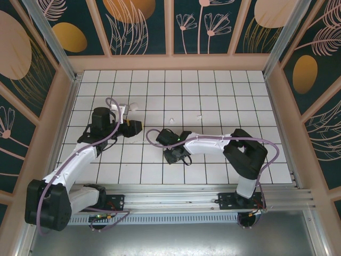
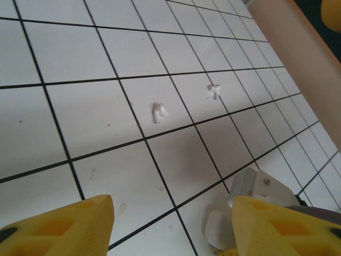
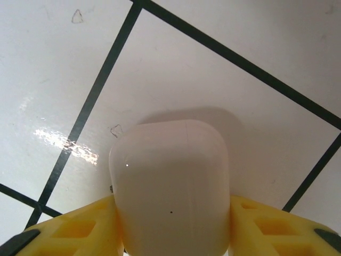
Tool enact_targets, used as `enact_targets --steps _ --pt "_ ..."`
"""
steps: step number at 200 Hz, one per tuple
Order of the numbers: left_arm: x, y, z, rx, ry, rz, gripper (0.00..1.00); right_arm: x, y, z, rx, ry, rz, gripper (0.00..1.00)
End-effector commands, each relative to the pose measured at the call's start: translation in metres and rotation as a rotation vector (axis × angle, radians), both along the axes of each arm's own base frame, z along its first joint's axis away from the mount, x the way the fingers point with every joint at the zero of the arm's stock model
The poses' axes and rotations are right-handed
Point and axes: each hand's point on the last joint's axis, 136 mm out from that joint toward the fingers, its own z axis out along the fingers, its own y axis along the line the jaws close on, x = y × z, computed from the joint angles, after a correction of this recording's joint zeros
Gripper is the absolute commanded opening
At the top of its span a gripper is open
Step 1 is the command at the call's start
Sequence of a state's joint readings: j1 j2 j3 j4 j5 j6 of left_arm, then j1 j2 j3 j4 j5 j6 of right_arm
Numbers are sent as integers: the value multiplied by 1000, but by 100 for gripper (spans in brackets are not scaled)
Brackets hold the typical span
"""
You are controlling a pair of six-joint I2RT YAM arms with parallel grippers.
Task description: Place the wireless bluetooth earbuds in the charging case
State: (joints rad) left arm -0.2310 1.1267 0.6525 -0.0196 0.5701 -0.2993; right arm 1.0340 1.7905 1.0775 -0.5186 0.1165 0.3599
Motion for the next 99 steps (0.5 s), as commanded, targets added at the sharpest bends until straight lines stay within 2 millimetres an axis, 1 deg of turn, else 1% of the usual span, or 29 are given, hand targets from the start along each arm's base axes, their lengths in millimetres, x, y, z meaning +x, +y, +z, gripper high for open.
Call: enact_targets --steps 1,25,57,88,99 --pt "-6 -7 18 -35 -73 -61 59 10 -8 16 2 -76 2 45" --pt "-13 -13 32 -60 -123 -118 59 20 -10 43 21 -167 6 45" --pt "-23 -23 58 -128 -212 -196 58 32 -11 93 93 -321 47 43" --pt "-32 -32 79 -157 -266 -242 56 33 -12 142 189 -467 137 42" --pt "-34 -37 82 -150 -277 -243 55 32 -14 157 217 -517 169 42"
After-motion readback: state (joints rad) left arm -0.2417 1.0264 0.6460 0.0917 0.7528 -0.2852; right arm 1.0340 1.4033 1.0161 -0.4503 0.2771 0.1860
